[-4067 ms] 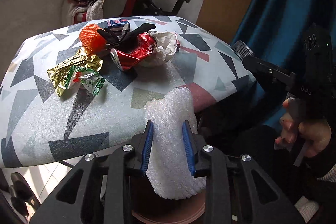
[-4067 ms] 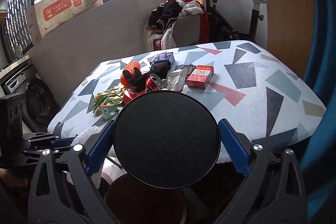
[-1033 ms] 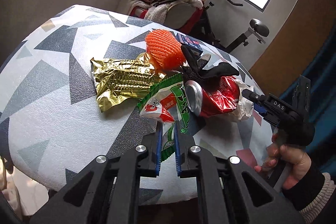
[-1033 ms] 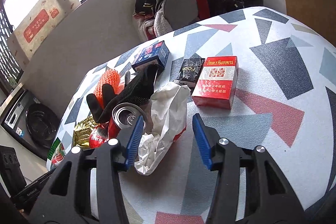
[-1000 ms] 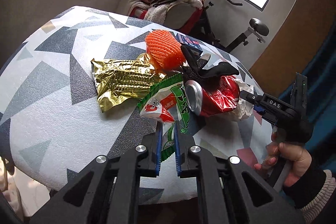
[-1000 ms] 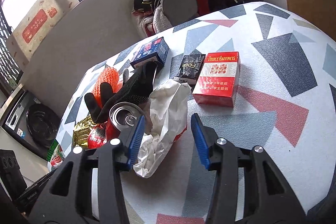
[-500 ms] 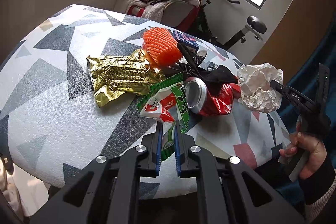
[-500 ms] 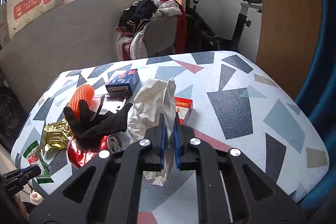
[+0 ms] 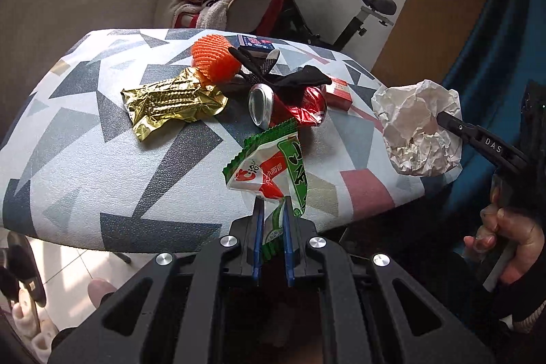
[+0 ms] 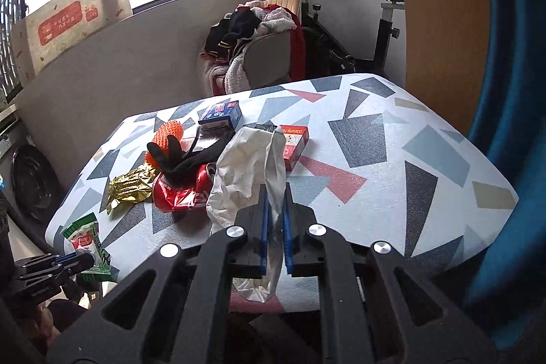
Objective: Collect trash
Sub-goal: 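Carry the snack wrapper and tissue into the brown bin and open both tools, then grasp the black glove with the right tool while the left tool grasps the gold foil wrapper, then carry the gold foil and black glove into the brown bin and open both tools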
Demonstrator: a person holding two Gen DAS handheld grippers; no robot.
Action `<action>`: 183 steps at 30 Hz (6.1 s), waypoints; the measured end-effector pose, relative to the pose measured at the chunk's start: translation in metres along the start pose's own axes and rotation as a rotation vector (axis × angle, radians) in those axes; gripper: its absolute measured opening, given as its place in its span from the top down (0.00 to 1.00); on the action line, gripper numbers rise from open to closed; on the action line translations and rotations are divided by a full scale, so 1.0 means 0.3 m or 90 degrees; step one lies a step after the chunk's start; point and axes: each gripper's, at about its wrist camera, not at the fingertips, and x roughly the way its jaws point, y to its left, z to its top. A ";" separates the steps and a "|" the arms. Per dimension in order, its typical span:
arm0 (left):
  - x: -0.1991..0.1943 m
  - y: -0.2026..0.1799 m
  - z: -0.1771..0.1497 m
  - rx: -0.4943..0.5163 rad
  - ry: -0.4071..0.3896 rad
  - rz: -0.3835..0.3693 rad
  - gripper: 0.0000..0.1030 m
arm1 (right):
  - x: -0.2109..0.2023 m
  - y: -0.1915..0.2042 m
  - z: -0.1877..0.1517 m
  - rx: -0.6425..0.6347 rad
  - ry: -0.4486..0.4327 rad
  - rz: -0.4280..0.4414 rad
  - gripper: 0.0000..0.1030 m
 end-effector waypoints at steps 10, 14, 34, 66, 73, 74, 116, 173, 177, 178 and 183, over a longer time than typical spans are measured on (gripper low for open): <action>-0.033 -0.059 -0.143 0.046 0.053 -0.013 0.55 | -0.101 0.037 -0.167 0.008 0.033 0.042 0.89; -0.078 -0.083 -0.156 0.070 0.026 -0.001 0.43 | -0.108 0.055 -0.219 0.010 0.052 0.051 0.89; -0.255 0.082 -0.150 -0.009 -0.087 0.119 0.10 | 0.023 0.277 -0.430 -0.157 0.211 0.103 0.88; -0.241 0.162 -0.159 -0.062 -0.089 0.130 0.09 | 0.023 0.329 -0.391 -0.187 0.161 0.105 0.06; -0.231 0.212 -0.130 -0.079 -0.095 0.131 0.09 | 0.075 0.253 -0.228 -0.118 0.108 0.126 0.06; -0.227 0.221 -0.123 -0.081 -0.095 0.132 0.09 | 0.099 0.241 -0.194 -0.110 0.117 0.123 0.06; 0.141 0.583 0.192 -0.371 -0.072 0.003 0.27 | 0.247 0.018 0.314 0.018 -0.041 0.126 0.91; 0.185 0.454 0.444 0.027 -0.023 -0.040 0.52 | 0.188 0.041 0.193 0.003 -0.023 0.142 0.90; 0.101 0.361 0.378 -0.008 -0.042 -0.044 0.52 | 0.134 0.068 0.191 -0.006 -0.037 0.152 0.90; 0.086 0.332 0.358 -0.009 -0.045 -0.045 0.52 | 0.116 0.074 0.192 -0.008 -0.041 0.156 0.90; 0.020 0.188 0.240 -0.004 -0.039 -0.062 0.52 | 0.020 0.095 0.191 -0.015 -0.059 0.170 0.90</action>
